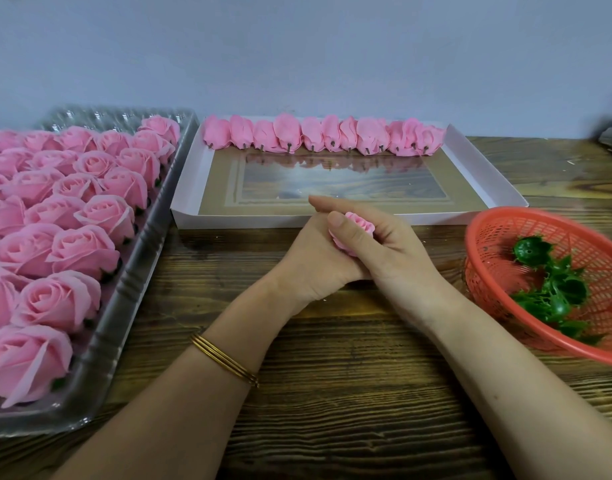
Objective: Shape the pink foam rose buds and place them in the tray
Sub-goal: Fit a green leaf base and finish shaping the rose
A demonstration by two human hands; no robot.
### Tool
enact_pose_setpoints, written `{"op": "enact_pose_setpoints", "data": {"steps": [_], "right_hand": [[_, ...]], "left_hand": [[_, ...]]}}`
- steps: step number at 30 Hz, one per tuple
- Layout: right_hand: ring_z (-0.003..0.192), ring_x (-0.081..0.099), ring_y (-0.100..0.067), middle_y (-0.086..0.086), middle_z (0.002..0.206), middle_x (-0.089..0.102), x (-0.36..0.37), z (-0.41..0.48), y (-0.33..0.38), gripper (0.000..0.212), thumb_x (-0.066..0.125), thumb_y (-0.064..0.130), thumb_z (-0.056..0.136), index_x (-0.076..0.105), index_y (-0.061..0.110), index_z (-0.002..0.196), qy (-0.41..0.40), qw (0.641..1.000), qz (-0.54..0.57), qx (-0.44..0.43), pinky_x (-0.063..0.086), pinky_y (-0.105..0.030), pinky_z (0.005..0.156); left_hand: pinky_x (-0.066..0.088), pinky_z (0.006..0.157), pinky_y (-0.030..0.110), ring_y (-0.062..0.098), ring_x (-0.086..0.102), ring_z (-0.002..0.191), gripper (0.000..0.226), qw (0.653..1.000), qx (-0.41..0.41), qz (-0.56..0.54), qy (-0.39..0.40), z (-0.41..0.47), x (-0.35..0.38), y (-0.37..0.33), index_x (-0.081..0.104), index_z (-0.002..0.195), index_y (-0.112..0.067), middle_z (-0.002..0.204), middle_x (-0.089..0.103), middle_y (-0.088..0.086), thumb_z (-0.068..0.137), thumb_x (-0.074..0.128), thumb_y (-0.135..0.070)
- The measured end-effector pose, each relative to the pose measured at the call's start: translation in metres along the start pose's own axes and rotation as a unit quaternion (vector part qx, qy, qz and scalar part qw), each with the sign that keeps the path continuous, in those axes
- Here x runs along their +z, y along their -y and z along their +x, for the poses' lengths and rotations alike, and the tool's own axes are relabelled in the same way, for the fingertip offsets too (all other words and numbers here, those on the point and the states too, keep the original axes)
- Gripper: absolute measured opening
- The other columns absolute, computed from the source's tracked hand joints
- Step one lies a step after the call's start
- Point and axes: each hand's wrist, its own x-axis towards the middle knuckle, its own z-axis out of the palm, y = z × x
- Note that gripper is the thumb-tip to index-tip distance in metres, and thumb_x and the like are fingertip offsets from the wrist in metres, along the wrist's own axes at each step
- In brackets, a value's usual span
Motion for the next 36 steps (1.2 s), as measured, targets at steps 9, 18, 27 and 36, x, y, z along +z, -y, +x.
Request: {"op": "enact_pose_setpoints", "data": {"steps": [9, 18, 27, 36], "right_hand": [[0.114, 0.063, -0.019, -0.007, 0.115, 0.07, -0.008, 0.003, 0.001, 0.038, 0.064, 0.032, 0.078, 0.07, 0.012, 0.11, -0.084, 0.975, 0.184, 0.093, 0.048, -0.033, 0.1], [0.086, 0.043, -0.028, -0.018, 0.092, 0.044, -0.008, 0.005, 0.006, 0.023, 0.071, 0.016, 0.075, 0.049, 0.009, 0.078, -0.094, 0.957, 0.249, 0.112, 0.036, -0.033, 0.073], [0.084, 0.058, -0.023, -0.017, 0.088, 0.061, -0.009, 0.004, 0.005, 0.025, 0.066, 0.017, 0.07, 0.057, -0.002, 0.083, -0.074, 0.953, 0.268, 0.12, 0.049, -0.029, 0.078], [0.085, 0.062, -0.021, -0.019, 0.091, 0.064, -0.008, 0.005, 0.006, 0.03, 0.061, 0.012, 0.076, 0.062, -0.011, 0.094, -0.081, 0.947, 0.283, 0.132, 0.052, -0.027, 0.079]], "left_hand": [[0.045, 0.069, 0.032, 0.019, 0.056, 0.072, 0.02, 0.998, -0.03, -0.049, -0.026, 0.002, 0.0, 0.004, 0.066, 0.075, -0.002, 0.075, 0.062, 0.023, 0.068, 0.069, 0.017], [0.043, 0.058, 0.016, 0.003, 0.052, 0.059, 0.044, 0.996, -0.042, -0.059, -0.058, 0.003, -0.001, 0.005, 0.065, 0.058, -0.024, 0.059, 0.059, -0.013, 0.067, 0.069, 0.018], [0.045, 0.06, 0.019, 0.008, 0.053, 0.064, 0.028, 0.994, -0.045, -0.062, -0.071, 0.002, -0.001, 0.005, 0.062, 0.07, -0.009, 0.066, 0.057, -0.003, 0.067, 0.071, 0.017], [0.046, 0.065, 0.029, 0.015, 0.054, 0.068, 0.028, 0.995, -0.034, -0.063, -0.065, 0.003, -0.001, 0.007, 0.059, 0.068, -0.007, 0.068, 0.057, 0.008, 0.067, 0.07, 0.019]]}}
